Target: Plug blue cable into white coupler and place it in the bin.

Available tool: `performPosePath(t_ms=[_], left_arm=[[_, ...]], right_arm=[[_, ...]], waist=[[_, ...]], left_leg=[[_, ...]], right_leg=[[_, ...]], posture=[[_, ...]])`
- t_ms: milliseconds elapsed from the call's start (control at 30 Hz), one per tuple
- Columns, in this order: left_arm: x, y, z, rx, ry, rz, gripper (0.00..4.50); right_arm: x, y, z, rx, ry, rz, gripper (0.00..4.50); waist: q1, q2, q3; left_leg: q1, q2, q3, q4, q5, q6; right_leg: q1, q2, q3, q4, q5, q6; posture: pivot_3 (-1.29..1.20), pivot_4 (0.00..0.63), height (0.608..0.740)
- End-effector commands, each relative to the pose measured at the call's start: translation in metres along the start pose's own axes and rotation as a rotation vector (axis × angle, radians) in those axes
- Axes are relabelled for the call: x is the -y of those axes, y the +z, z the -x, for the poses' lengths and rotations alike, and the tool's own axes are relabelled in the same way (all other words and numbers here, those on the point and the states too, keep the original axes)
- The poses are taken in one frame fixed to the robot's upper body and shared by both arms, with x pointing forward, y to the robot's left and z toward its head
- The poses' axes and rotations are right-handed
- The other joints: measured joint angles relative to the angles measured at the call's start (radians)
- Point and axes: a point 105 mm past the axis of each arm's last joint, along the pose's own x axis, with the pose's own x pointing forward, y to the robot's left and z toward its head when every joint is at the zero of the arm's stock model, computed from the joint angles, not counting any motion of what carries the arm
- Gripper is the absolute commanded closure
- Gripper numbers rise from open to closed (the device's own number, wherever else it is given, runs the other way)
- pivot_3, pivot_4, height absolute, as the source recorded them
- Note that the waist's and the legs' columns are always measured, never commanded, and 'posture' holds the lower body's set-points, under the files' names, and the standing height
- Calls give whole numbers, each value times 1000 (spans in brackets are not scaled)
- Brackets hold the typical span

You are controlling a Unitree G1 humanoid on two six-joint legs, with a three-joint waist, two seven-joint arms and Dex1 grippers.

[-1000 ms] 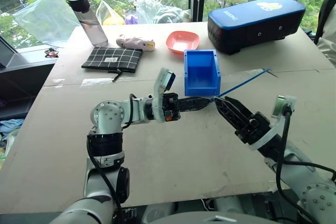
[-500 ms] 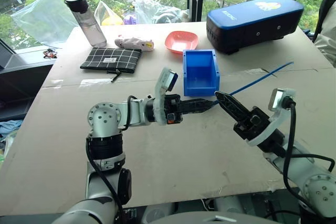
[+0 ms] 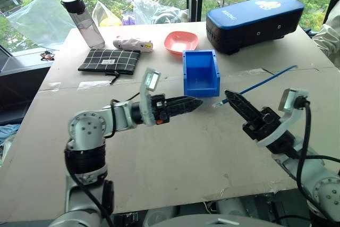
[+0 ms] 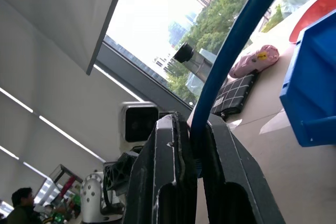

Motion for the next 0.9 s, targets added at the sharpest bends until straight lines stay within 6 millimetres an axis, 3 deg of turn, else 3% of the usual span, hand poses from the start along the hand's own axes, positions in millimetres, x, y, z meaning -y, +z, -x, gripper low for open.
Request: performPosePath(t_ms=[33,133,300,600,867,900], left_arm=[[-27,13,20,19,174,-357,139],[-59,18,36,31,327,-522,139],[-79,10,36,-32,376,-713,139],[-116,2,37,-103,381,-733,139],[-137,-4,39,-167,354,-718,139],[-139,-5,37,-173,351,-718,365]], right_arm=[[-3,11,4,41,22,11,4500],[-1,12,5,38,22,13,4500],[1,9,0,26,29,23,4500],[-1,8,-2,9,21,61,4500],[-4,10,0,37,-2,87,4500],[-5,9,0,38,-4,90,4500]], waist=[[7,1,0],[27,0,0],[29,0,0],[25,0,0],[27,-1,-1],[27,-2,-1]], left_leg=[[0,0,1,0,0,0],[-1,0,3,1,0,0],[-2,0,4,1,0,1],[-2,0,3,1,-1,2],[-3,0,2,2,-1,2],[-3,0,2,3,-1,2]], right_leg=[[-1,0,1,0,0,0],[-1,-1,2,-1,0,0],[-1,-1,3,-2,0,0],[-1,-1,2,-1,0,0],[-1,-1,0,-1,1,1],[-1,-1,-1,-1,1,1]], posture=[[0,150,740],[0,150,740],[0,150,740],[0,150,740],[0,150,740],[0,150,740]])
